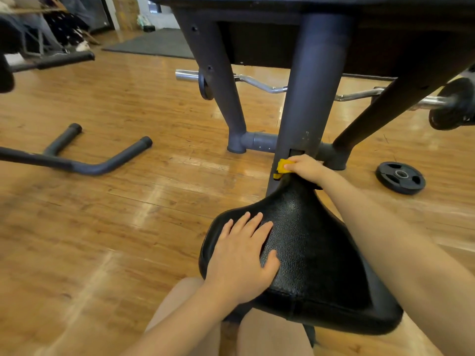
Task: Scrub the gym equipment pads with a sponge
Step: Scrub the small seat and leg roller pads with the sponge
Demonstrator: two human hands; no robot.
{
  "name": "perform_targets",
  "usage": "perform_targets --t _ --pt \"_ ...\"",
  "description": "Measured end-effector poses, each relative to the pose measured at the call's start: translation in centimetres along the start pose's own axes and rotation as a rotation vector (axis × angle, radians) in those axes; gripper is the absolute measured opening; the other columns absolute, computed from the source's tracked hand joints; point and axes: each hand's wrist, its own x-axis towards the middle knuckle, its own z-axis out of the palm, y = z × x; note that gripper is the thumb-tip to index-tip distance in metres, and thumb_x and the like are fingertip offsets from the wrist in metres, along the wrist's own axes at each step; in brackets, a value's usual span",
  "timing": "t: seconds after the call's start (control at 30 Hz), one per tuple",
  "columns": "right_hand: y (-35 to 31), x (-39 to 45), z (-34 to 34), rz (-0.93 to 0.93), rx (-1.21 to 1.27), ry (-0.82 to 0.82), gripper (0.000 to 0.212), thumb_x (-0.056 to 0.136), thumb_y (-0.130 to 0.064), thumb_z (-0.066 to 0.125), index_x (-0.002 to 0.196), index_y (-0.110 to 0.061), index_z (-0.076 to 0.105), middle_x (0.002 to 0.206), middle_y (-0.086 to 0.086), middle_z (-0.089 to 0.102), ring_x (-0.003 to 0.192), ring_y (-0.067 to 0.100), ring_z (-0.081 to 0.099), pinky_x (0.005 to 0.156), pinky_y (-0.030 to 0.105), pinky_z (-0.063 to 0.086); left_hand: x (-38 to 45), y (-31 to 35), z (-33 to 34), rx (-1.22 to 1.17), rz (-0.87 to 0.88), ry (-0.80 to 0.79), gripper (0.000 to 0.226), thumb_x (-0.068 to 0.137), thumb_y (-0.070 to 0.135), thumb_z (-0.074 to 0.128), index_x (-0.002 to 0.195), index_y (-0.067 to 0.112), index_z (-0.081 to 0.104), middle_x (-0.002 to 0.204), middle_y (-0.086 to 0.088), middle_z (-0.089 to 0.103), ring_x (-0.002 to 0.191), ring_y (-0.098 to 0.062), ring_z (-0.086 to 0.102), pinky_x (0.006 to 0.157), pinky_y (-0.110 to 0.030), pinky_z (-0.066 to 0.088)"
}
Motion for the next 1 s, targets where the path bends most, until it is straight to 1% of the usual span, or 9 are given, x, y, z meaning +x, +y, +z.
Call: perform_targets --t 0.07,0.13,0.2,0.37,0.57,0.63,0.7,0.9,1.0 --pt "1.2 -0.8 0.2 0.071 0.188 0.049 0.026 0.094 -0.03 0.05 0.103 -0.011 0.064 0.1 0.004 0.064 0.099 0.021 0.058 0.089 0.03 0.043 0.0 0.0 -0.1 -0.002 0.003 0.004 0.076 0.078 0.057 0.013 0.147 0.03 0.032 0.156 0.009 0.024 0.146 -0.01 0.011 0.111 -0.024 -0.011" --pt "2.8 -2.3 0.2 0.143 0.323 0.143 0.038 0.095 -0.036 0.048 0.119 -0.01 0.06 0.116 0.004 0.061 0.11 0.023 0.055 0.096 0.034 0.041 0.0 0.0 -0.1 0.006 0.001 -0.005 0.077 0.077 0.057 0.011 0.147 0.032 0.03 0.157 0.01 0.022 0.146 -0.009 0.009 0.11 -0.023 -0.013" --pt "3.9 -3.9 0.0 0.148 0.359 0.181 0.035 0.098 -0.03 0.043 0.123 -0.008 0.055 0.121 0.009 0.057 0.112 0.026 0.052 0.097 0.036 0.039 0.0 -0.1 0.0 0.02 -0.004 -0.017 0.076 0.078 0.057 0.009 0.148 0.033 0.027 0.157 0.012 0.018 0.146 -0.008 0.006 0.11 -0.023 -0.014" --pt "5.0 -9.1 -1.0 0.086 0.12 0.084 0.026 0.098 -0.017 0.043 0.123 -0.012 0.05 0.113 -0.001 0.048 0.103 0.018 0.044 0.086 0.026 0.031 0.2 -0.1 0.3 0.057 -0.016 -0.03 0.068 0.084 0.054 0.017 0.149 0.034 0.024 0.157 0.013 0.016 0.145 -0.007 0.006 0.113 -0.025 -0.008" --pt "7.1 -18.0 -2.9 0.046 0.0 0.004 0.015 0.097 -0.012 0.045 0.091 -0.016 0.058 0.085 -0.005 0.056 0.083 0.013 0.05 0.072 0.019 0.036 0.1 0.1 0.2 0.061 -0.014 -0.046 0.08 0.076 0.059 0.003 0.149 0.034 0.025 0.157 0.011 0.017 0.146 -0.009 0.008 0.115 -0.028 -0.004" --pt "6.8 -19.3 -4.0 0.049 -0.084 -0.029 0.016 0.096 -0.012 0.046 0.084 -0.016 0.055 0.08 -0.003 0.053 0.084 0.018 0.05 0.069 0.021 0.035 0.1 0.1 0.2 0.069 -0.014 -0.049 0.073 0.081 0.056 0.009 0.149 0.033 0.024 0.158 0.011 0.016 0.146 -0.009 0.006 0.116 -0.029 -0.003" --pt "6.4 -18.8 -4.6 0.077 -0.116 -0.051 0.016 0.097 -0.014 0.045 0.094 -0.006 0.059 0.088 0.006 0.056 0.088 0.022 0.049 0.067 0.025 0.032 0.1 0.1 0.2 0.064 -0.017 -0.047 0.069 0.083 0.053 0.016 0.149 0.033 0.024 0.158 0.011 0.016 0.146 -0.009 0.006 0.116 -0.029 -0.002" --pt "4.7 -10.6 -2.9 0.14 0.338 0.321 0.035 0.099 -0.026 0.039 0.129 -0.01 0.049 0.117 0.007 0.058 0.107 0.025 0.054 0.099 0.043 0.042 0.1 0.2 0.0 0.061 -0.018 -0.054 0.068 0.084 0.053 0.015 0.15 0.035 0.021 0.158 0.012 0.013 0.146 -0.008 0.004 0.116 -0.028 -0.004" --pt "3.9 -7.5 -0.3 0.193 0.389 0.217 0.036 0.101 -0.023 0.036 0.13 -0.004 0.046 0.119 0.008 0.053 0.115 0.026 0.049 0.1 0.037 0.036 0.0 0.1 0.0 0.042 -0.021 -0.048 0.058 0.094 0.051 0.025 0.149 0.035 0.021 0.158 0.013 0.013 0.146 -0.007 0.003 0.117 -0.029 -0.004"
